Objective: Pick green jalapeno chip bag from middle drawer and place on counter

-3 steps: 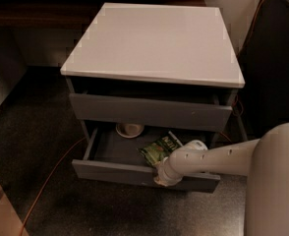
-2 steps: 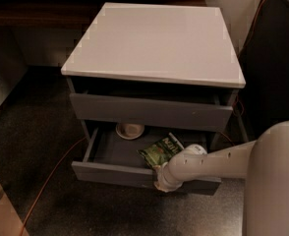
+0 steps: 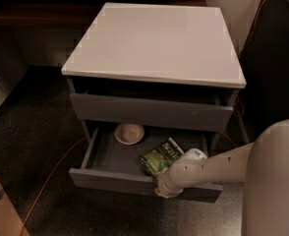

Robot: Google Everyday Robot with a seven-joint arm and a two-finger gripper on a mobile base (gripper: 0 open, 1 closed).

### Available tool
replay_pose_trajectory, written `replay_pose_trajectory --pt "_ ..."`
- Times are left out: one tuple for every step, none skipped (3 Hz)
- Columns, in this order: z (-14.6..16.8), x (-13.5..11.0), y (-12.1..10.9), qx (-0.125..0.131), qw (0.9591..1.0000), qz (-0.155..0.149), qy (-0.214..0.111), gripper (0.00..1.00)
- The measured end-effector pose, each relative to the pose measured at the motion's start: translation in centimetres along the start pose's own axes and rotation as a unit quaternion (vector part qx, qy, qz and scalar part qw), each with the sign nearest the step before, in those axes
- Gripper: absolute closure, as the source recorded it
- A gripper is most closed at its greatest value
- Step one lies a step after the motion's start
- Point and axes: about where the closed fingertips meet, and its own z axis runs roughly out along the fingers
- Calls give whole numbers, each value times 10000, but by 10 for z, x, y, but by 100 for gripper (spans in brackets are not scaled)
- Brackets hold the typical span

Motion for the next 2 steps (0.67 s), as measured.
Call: replay_pose_trajectory --pt "0 0 -1 0 10000 0 0 84" --pt "-10 -2 1 53 9999 135 -20 85"
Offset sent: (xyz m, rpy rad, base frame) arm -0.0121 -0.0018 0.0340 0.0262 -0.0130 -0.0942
